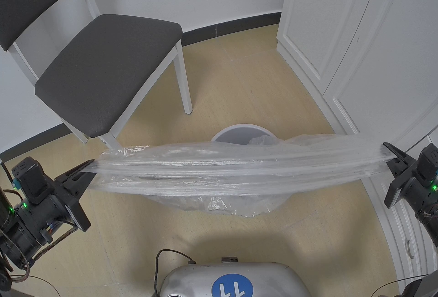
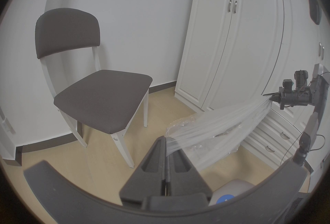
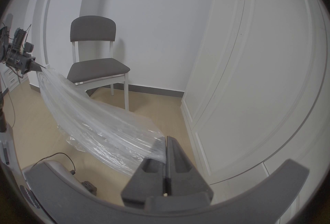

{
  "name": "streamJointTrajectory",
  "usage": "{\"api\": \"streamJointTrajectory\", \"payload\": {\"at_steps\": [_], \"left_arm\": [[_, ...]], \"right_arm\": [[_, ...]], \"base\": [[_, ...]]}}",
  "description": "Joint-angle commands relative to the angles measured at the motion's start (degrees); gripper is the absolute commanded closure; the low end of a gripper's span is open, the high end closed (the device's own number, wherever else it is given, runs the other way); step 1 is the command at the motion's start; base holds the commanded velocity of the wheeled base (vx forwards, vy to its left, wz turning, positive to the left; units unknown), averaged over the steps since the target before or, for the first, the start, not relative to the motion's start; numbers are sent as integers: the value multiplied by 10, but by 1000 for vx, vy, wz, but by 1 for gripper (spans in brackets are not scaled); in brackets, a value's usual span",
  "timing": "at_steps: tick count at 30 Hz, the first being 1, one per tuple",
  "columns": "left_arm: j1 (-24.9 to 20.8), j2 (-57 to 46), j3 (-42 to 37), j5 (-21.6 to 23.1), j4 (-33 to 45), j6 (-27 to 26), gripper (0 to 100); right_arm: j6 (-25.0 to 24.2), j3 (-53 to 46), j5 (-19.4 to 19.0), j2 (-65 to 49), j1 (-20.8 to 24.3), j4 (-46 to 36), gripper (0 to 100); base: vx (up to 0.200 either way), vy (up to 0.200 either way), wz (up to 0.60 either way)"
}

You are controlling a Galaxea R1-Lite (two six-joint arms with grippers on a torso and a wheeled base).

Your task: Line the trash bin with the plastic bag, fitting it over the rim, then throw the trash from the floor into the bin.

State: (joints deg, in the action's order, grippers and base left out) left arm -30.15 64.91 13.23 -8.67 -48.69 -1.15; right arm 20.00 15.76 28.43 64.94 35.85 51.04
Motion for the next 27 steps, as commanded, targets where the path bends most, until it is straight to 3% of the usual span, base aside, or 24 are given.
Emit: {"api": "streamJointTrajectory", "payload": {"at_steps": [1, 10, 16, 17, 20, 27], "left_arm": [[4, -1, 0, 2, -1, 0, 100], [-12, -22, -8, 40, -8, 0, 100], [-83, -49, -19, 47, -4, 0, 100], [-113, -51, -25, 46, -4, 0, 100], [-149, -48, -28, 45, -3, 2, 100], [-173, -34, -29, 47, -4, 11, 100]], "right_arm": [[5, -3, -1, -4, -3, 0, 100], [7, -6, -3, -8, 11, 1, 100], [6, -14, -31, -15, 40, 3, 100], [6, -21, -55, -21, 48, 4, 100], [6, -23, -80, -25, 54, 3, 100], [-8, -21, -87, -17, 77, 8, 100]], "base": [[0, 0, 0], [0, 0, 0], [0, 0, 0], [0, 0, 0], [0, 0, 0], [0, 0, 0]]}}
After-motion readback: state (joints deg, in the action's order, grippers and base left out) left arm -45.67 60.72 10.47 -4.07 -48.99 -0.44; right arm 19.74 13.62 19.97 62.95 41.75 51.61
